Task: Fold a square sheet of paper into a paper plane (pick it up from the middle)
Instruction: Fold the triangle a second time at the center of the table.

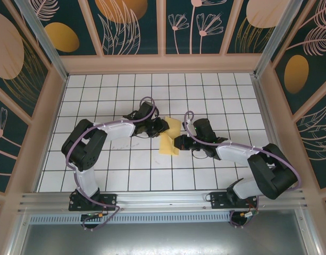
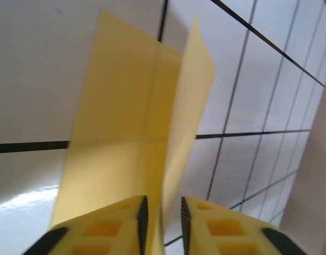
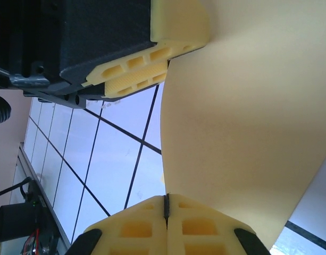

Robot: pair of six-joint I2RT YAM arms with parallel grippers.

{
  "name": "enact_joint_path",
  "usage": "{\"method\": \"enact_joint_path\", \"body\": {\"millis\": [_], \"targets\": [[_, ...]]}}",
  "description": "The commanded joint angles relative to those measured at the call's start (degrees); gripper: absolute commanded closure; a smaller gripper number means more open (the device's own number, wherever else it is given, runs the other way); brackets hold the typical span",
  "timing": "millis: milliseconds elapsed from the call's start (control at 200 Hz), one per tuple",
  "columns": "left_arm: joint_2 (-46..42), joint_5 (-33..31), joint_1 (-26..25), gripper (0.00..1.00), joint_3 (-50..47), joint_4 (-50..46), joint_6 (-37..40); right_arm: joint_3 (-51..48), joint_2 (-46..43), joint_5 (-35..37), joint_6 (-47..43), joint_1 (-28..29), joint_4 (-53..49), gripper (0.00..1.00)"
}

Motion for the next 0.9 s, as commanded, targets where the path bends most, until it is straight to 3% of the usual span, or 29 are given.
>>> {"method": "enact_joint_path", "body": {"millis": [0, 115, 260, 470, 776, 896], "targets": [[-4.9, -7.7, -0.1, 0.62, 0.4, -5.7, 1.7, 0.5, -0.1, -1.6, 2.7, -0.4, 3.3, 0.97], [-10.2, -14.0, -0.1, 0.58, -2.9, -7.7, 0.7, 0.5, 1.2, -1.6, 7.3, 0.1, 6.7, 0.98], [-14.4, -16.0, 0.0, 0.64, -7.6, -7.7, -0.8, 0.5, 1.5, 0.2, 12.4, 1.9, 10.6, 0.99], [-13.0, -9.2, -0.2, 0.82, -9.7, -5.4, 0.1, 1.0, 1.0, 4.8, 16.6, 4.8, 11.6, 0.99], [-6.0, -0.3, -0.7, 0.85, -8.9, -1.1, 1.1, 1.8, 2.3, 5.5, 16.2, 5.9, 10.5, 0.99], [-2.8, 0.5, -1.3, 0.87, -7.5, -1.9, 1.7, 2.2, 3.3, 5.2, 15.7, 6.0, 10.1, 0.99]]}}
